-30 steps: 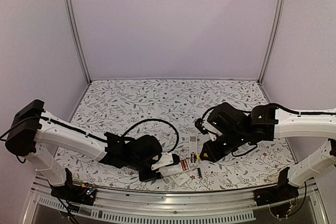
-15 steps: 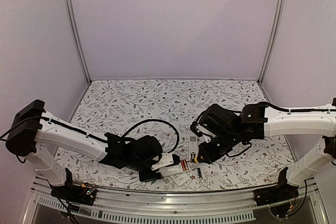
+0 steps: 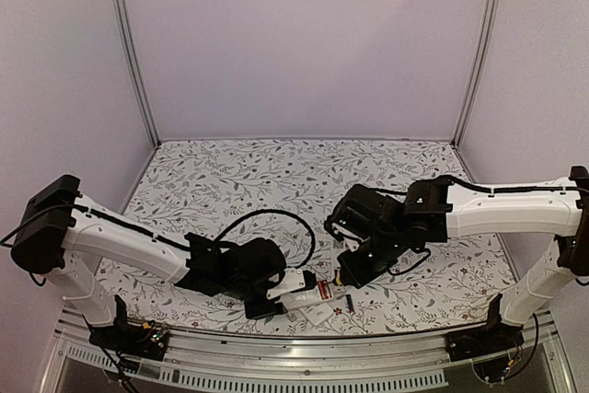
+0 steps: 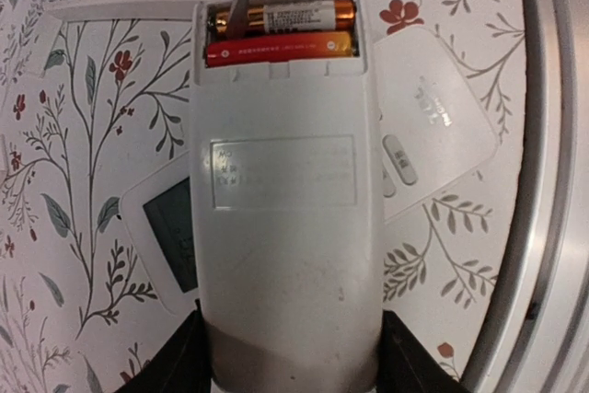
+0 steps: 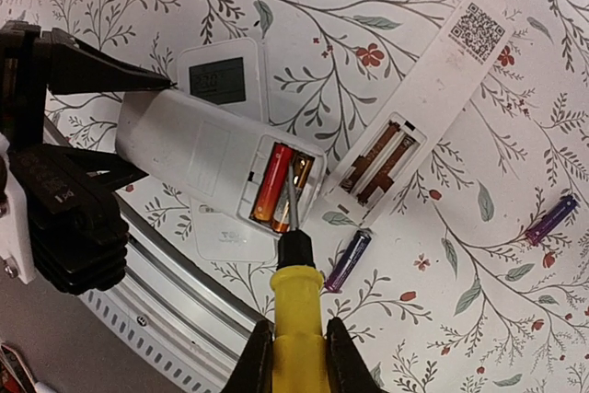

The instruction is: Unload the batteries from the remote control

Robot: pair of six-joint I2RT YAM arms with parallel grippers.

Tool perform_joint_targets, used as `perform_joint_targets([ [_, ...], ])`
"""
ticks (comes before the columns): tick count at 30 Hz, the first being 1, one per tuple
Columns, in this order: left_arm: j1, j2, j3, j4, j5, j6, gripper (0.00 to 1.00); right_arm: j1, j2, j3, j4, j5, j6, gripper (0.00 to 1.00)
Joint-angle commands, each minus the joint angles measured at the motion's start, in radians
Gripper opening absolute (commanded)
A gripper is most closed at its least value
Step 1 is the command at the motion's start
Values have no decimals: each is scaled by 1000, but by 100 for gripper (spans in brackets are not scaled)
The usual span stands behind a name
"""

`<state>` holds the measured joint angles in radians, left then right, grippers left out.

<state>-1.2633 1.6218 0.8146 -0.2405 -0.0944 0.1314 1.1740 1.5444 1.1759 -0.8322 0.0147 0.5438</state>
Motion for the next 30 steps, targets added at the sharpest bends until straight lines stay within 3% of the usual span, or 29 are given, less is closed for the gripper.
perform_joint_targets([
  [1,-22,25,9,-6,-2,16,15,6,18,14,-70,36,10,0],
  [9,-23,29,8,-6,0,16,15,-6,68,-23,-11,-113,4,0],
  [20,-23,42,6,-6,-2,18,15,-164,23,-190,266,-526,-84,0],
  [25,-22,44,8,-6,-6,18,15,-210,24,-222,313,-678,-126,0],
  [30,-24,41,10,-8,-26,19,15,-212,50,-123,151,-541,-213,0],
])
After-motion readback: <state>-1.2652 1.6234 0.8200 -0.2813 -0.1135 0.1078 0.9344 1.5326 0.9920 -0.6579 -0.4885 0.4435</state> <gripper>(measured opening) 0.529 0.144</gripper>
